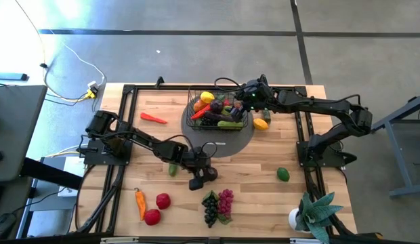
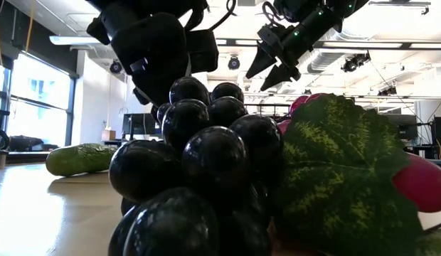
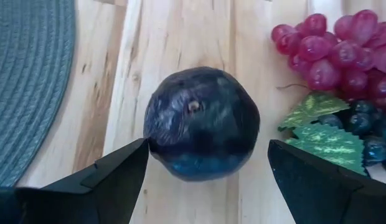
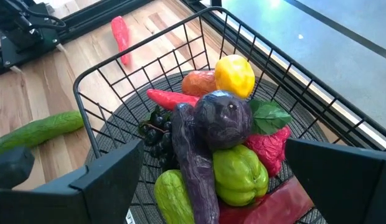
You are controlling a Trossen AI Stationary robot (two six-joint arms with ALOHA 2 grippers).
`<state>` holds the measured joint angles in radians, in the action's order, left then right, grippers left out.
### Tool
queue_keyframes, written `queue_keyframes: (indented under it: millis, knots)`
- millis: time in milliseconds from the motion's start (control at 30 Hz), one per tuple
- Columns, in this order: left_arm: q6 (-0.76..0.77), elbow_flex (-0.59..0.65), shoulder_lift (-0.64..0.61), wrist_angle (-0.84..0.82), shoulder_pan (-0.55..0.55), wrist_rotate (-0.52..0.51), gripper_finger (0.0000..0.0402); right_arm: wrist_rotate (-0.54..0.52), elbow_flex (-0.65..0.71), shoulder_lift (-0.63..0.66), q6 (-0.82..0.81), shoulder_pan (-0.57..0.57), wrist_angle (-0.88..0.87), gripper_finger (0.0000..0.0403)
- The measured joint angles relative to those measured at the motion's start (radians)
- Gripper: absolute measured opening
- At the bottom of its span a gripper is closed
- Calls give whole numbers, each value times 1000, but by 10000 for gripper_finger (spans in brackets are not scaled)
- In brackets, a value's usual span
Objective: Build produce basket
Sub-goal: Put the purple plum into the black wire basket
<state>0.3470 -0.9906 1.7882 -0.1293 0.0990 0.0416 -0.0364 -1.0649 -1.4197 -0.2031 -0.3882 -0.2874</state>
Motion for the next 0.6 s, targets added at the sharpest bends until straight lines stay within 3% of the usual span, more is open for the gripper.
queue_keyframes:
  millis: [433, 600]
  knots:
    - [33, -21, -4, 40, 0, 8, 321, 0, 0, 0, 2, 0, -14, 374]
    - [-29, -67, -4, 50, 0, 8, 321, 0, 0, 0, 2, 0, -19, 374]
